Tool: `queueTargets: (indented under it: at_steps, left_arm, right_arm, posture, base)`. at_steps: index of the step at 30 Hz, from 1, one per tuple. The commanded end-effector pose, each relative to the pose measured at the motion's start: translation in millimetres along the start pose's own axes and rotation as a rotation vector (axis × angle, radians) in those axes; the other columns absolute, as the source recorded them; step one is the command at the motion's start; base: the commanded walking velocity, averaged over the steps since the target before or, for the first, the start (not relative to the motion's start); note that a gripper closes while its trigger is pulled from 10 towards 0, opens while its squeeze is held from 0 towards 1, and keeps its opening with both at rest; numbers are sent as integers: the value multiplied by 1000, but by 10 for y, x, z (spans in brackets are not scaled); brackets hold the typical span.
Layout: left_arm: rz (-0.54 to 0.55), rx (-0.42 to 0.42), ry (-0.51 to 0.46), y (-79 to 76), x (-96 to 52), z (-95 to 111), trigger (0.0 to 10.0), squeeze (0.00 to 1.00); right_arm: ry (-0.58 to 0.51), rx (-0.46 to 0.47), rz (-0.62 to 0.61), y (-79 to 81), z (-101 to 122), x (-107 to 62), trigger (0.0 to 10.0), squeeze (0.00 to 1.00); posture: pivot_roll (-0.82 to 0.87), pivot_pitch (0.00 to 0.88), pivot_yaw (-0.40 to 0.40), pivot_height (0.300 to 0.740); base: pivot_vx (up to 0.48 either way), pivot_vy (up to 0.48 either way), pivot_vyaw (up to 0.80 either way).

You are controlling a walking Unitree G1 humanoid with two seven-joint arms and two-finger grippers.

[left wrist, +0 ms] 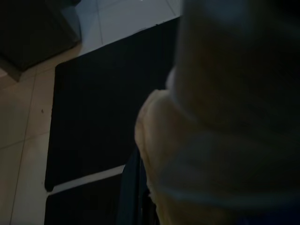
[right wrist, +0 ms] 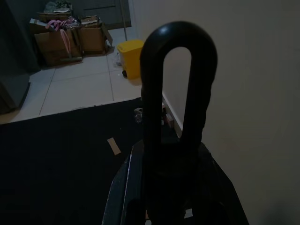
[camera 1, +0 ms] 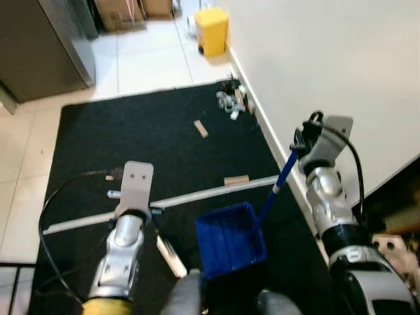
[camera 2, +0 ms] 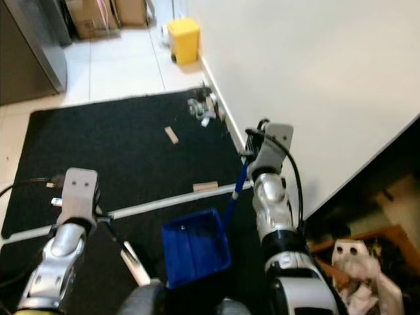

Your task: Sweep floor

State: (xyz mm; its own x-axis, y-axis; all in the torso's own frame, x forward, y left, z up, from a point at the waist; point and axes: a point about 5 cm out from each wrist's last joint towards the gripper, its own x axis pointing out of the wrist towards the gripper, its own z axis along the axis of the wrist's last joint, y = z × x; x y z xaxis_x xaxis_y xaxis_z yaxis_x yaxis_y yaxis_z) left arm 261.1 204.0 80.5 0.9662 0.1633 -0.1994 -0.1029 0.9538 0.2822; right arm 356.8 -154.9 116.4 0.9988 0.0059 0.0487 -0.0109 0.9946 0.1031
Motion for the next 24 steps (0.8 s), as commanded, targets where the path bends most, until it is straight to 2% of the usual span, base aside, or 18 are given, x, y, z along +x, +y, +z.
queueTargets:
  at_steps: [1, 24]
  left_arm:
    - [12, 19, 1, 15, 5, -1, 10000, 0]
    - [18, 18, 7, 25, -4, -17, 10000, 0]
  right_arm:
    - [-28, 11, -19, -48, 39, -2, 10000, 0]
    - [-24, 12, -19, -43, 30, -1, 10000, 0]
  posture:
    - [74, 110, -4, 740]
    - [78, 110, -4, 740]
  base:
    - [368, 0, 0]
    - [367, 0, 0]
